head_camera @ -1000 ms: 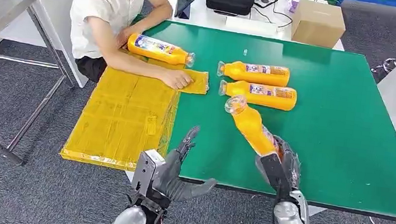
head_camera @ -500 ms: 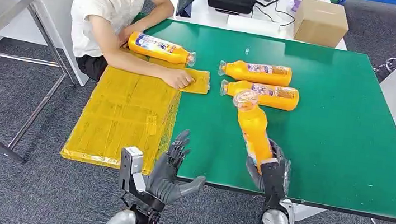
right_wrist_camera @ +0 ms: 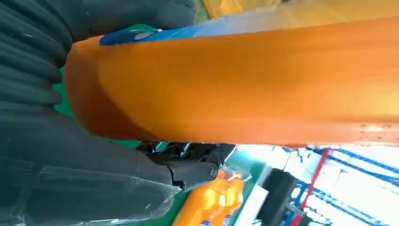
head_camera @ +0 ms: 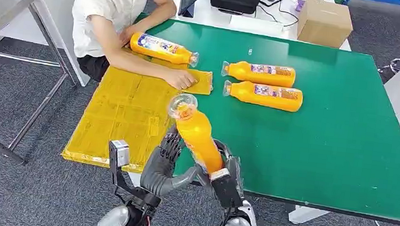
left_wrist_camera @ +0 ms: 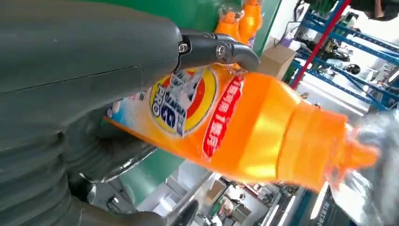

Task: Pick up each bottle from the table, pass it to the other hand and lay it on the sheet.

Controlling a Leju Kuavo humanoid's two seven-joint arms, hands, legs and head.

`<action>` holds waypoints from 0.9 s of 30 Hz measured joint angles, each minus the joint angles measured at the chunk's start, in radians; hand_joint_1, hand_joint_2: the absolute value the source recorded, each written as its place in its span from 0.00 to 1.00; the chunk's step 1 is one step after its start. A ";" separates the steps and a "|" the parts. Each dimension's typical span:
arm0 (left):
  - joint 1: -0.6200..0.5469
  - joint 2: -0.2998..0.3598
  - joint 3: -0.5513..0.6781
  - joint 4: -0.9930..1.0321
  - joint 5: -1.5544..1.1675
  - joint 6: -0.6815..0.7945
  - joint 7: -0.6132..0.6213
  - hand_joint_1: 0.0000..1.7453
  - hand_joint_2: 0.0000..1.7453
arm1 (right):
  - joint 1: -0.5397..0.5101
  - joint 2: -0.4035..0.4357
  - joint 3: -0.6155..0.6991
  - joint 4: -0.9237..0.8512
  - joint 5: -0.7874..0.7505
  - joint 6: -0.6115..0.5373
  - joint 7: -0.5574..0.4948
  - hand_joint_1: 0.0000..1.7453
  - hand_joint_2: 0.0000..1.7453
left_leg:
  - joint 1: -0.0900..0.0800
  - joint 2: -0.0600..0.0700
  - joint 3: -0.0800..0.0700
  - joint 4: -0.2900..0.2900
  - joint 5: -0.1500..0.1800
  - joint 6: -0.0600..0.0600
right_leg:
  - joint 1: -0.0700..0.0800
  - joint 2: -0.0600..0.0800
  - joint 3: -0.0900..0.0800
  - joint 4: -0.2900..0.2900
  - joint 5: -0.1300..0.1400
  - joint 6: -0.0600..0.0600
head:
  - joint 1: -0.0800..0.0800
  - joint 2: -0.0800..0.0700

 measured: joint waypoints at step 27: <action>-0.051 -0.002 0.053 0.000 -0.085 0.055 -0.070 1.00 1.00 | 0.002 -0.043 0.241 -0.079 0.005 -0.023 0.034 0.00 1.00 | 0.000 0.000 0.000 0.000 0.000 0.000 | 0.000 0.000 -0.001 0.000 0.000 0.000 | 0.000 0.000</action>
